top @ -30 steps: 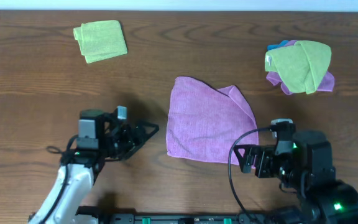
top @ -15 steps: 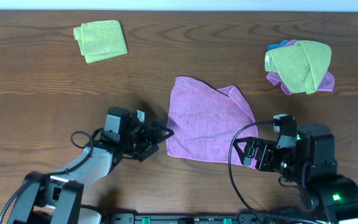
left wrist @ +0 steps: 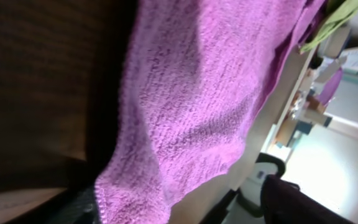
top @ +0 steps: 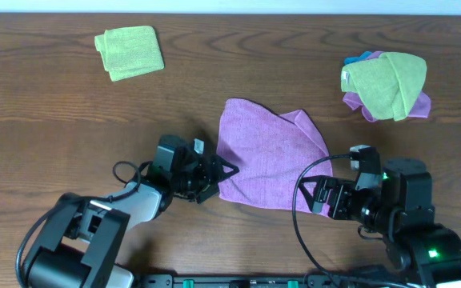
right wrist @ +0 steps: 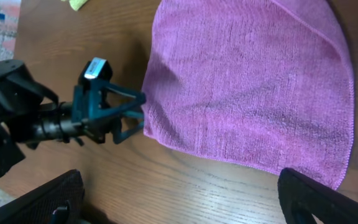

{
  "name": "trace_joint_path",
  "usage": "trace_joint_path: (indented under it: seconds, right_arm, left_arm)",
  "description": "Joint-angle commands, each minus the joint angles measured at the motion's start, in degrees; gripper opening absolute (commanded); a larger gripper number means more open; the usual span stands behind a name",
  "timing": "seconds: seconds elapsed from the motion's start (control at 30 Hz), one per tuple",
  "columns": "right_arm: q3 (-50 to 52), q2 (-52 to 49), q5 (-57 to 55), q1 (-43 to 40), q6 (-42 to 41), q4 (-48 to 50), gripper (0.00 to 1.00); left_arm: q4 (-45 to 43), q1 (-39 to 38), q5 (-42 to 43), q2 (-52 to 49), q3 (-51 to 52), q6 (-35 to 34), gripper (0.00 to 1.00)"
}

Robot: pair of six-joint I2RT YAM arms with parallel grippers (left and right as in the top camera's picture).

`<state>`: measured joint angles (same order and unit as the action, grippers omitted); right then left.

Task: Fold the cloth
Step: 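Move both grippers to the near corners of the purple cloth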

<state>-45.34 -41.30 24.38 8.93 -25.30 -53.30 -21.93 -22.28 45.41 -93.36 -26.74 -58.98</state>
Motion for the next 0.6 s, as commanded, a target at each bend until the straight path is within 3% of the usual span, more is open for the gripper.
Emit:
trace_joint_path:
  seconds: [0.0, 0.1, 0.13, 0.17, 0.2, 0.37, 0.57]
  right_arm:
    - [0.17, 0.09, 1.6, -0.5, -0.85, -0.24, 0.99]
    - [0.17, 0.09, 1.53, -0.5, -0.81, -0.74, 0.99]
    - [0.17, 0.09, 1.29, -0.5, -0.81, -1.16, 0.99]
    - [0.17, 0.07, 0.52, -0.5, -0.83, -1.77, 0.99]
    - [0.17, 0.0, -0.5, -0.5, -0.83, -2.6, 0.99]
    - [0.26, -1.77, -4.61, -0.5, -0.76, -6.03, 0.99]
    - [2.64, -8.02, -8.13, -0.68, 0.7, -3.65, 0.99]
  left_arm:
    - [1.68, -1.31, -6.67, -3.74, 1.73, 0.0, 0.61]
    - [1.66, -1.9, -7.76, -3.93, 1.73, 0.52, 0.44]
    - [1.57, -2.08, -7.96, -3.93, 1.73, 1.09, 0.34]
    - [1.42, -2.12, -7.93, -3.93, 1.73, 1.99, 0.11]
    - [1.4, -2.12, -7.93, -3.93, 1.73, 2.38, 0.06]
    - [-0.79, -1.88, -6.29, -3.91, 1.7, 5.62, 0.06]
    - [-2.32, 0.42, -1.31, -2.4, 1.53, 9.01, 0.06]
